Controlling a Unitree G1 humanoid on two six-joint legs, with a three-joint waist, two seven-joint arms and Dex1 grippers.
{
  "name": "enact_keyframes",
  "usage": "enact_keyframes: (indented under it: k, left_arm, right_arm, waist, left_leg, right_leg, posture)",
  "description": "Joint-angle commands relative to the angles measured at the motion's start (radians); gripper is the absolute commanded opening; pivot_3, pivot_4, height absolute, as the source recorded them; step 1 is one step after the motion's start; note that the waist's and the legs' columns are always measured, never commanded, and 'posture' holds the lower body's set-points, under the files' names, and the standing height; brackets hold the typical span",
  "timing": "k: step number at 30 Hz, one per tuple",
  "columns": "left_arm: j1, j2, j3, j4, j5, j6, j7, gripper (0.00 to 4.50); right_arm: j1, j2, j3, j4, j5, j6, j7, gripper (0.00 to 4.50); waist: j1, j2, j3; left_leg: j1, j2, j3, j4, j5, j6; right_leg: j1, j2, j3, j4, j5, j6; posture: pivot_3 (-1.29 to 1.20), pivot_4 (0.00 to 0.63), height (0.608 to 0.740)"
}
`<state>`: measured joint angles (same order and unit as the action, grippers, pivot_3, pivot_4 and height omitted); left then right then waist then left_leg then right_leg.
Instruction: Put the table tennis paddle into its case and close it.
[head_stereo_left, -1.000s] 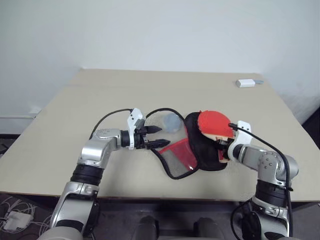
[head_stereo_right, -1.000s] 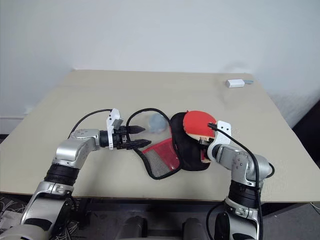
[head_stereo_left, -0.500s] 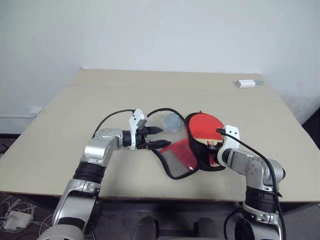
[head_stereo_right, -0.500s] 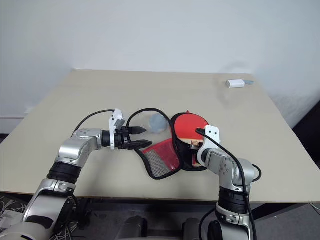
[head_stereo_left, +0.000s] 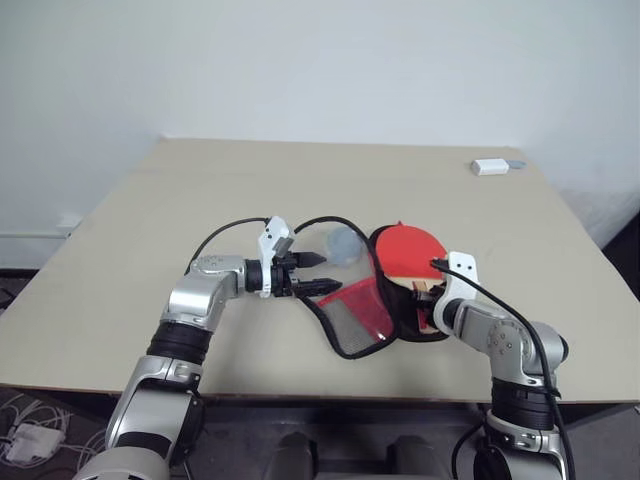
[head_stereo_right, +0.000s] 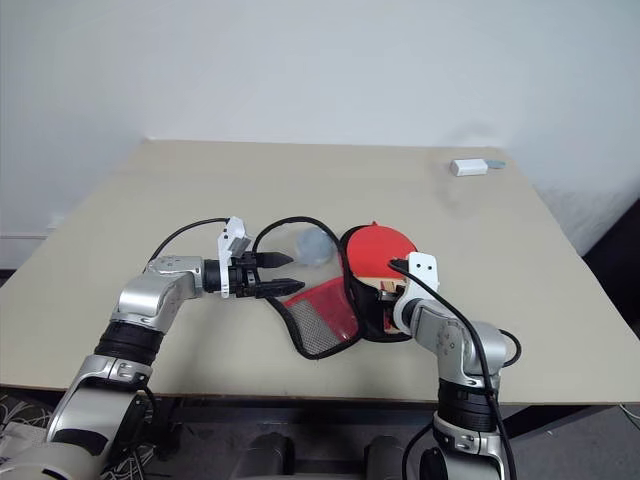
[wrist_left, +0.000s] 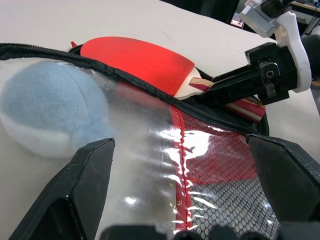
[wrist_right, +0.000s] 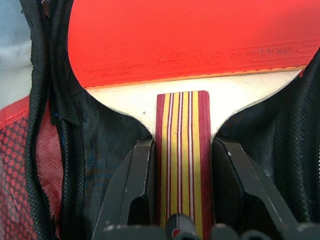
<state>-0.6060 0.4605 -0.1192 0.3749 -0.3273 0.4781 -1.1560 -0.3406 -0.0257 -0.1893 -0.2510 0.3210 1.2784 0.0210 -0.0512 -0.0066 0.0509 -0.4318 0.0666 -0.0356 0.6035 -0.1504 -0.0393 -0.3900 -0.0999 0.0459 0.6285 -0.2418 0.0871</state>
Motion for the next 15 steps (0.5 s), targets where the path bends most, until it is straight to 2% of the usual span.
enact_keyframes:
  k: [1, 4, 10, 13, 14, 15]
  left_arm:
    - [-0.031, 0.007, 0.011, -0.024, 0.000, -0.012, -0.005, 4.50]
    - [-0.028, 0.010, 0.011, -0.030, -0.002, -0.007, -0.005, 4.50]
    - [-0.034, 0.012, 0.011, -0.024, -0.001, -0.007, -0.007, 4.50]
    - [-0.036, 0.013, 0.010, -0.020, 0.001, -0.010, -0.009, 4.50]
    - [-0.036, 0.014, 0.011, -0.019, 0.001, -0.010, -0.009, 4.50]
    - [-0.037, 0.014, 0.012, -0.018, 0.001, -0.009, -0.009, 4.50]
  right_arm:
    - [0.006, 0.004, -0.007, 0.036, -0.011, -0.003, -0.011, 1.22]
    - [0.003, 0.012, -0.031, 0.056, -0.011, 0.005, -0.019, 1.22]
    - [-0.040, 0.082, -0.143, 0.061, 0.026, 0.062, -0.037, 3.20]
    - [-0.046, 0.063, -0.135, 0.025, 0.032, 0.093, -0.022, 4.24]
    - [-0.044, 0.051, -0.123, 0.001, 0.041, 0.106, -0.008, 4.45]
    - [-0.042, 0.037, -0.111, -0.024, 0.049, 0.115, 0.003, 4.45]
  waist:
    - [0.000, 0.000, 0.000]
    - [0.000, -0.001, -0.001]
    - [0.000, -0.004, -0.002]
    - [0.001, -0.004, -0.003]
    - [0.002, -0.004, -0.003]
    - [0.002, -0.004, -0.002]
  left_leg:
    - [0.000, 0.000, 0.000, 0.000, 0.000, 0.000]
    - [0.001, 0.000, 0.000, 0.000, 0.000, 0.000]
    - [0.001, 0.000, 0.000, 0.000, 0.000, 0.000]
    - [0.001, 0.000, 0.000, 0.000, 0.000, 0.000]
    - [0.001, 0.000, 0.000, 0.000, 0.000, 0.000]
    - [0.001, 0.000, 0.000, 0.000, 0.000, 0.000]
  right_leg:
    - [0.000, 0.000, 0.000, 0.000, 0.000, 0.000]
    - [0.000, 0.000, 0.000, 0.000, 0.000, 0.000]
    - [0.001, 0.000, 0.000, 0.000, 0.000, 0.000]
    - [0.001, 0.000, 0.000, 0.000, 0.000, 0.000]
    - [0.001, 0.000, 0.000, 0.000, 0.000, 0.000]
    - [0.001, -0.001, -0.001, 0.000, 0.000, 0.000]
  posture:
    - [0.00, 0.000, 0.740]
    - [0.00, 0.000, 0.740]
    - [0.00, 0.000, 0.740]
    - [0.00, 0.000, 0.740]
    - [0.00, 0.000, 0.740]
    - [0.00, 0.000, 0.740]
